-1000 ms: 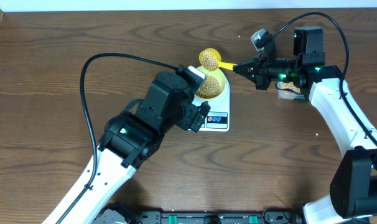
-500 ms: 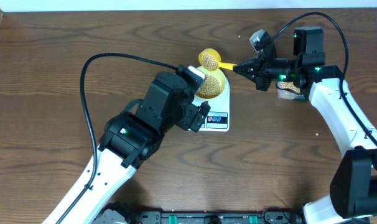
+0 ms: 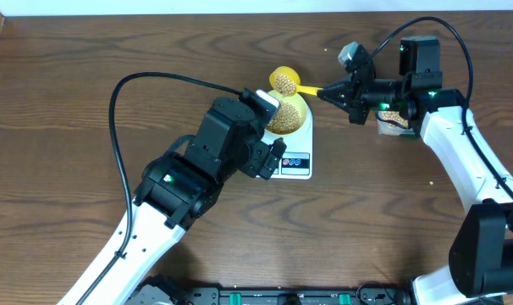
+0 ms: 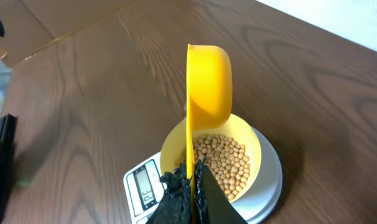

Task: Scoop item into bowl and weigh 50g on scale
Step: 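Tilt the scoop slightly with the right gripper, trickling soybeans into the bowl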

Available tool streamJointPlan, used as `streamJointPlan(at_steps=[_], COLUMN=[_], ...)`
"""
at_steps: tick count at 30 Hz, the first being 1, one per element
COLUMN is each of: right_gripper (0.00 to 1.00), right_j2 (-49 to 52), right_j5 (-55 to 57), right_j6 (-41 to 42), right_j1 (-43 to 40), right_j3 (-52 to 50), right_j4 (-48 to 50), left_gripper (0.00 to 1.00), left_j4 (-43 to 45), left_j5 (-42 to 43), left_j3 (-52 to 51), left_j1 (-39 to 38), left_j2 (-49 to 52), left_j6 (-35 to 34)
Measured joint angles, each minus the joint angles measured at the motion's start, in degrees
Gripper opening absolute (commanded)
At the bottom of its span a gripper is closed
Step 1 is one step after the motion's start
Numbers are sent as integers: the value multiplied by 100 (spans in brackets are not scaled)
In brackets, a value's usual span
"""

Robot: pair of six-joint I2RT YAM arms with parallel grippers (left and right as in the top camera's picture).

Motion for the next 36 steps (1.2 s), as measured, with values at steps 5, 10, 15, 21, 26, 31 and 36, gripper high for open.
streamJointPlan(at_steps=[5,10,15,21,26,31,36], right_gripper=[1,1,1,1,1,1,1], right_j2=[0,0,0,0,0,0,0], right_j5=[0,0,0,0,2,0,0], right_j6=[-168,-326,-435,-608,-850,-946,-1134], right_j1=[0,0,0,0,0,0,0], right_j3=[0,0,2,2,2,2,0], right_j4=[2,2,2,2,2,2,2], left_gripper=[97,97,97,97,97,98,97], left_j4=[0,0,0,0,0,0,0], left_j5=[0,0,0,0,0,0,0], left_j3=[0,0,0,0,0,0,0], left_j1=[0,0,0,0,0,0,0], left_j2=[0,0,0,0,0,0,0], left_j6=[0,0,-2,0,0,-2,0])
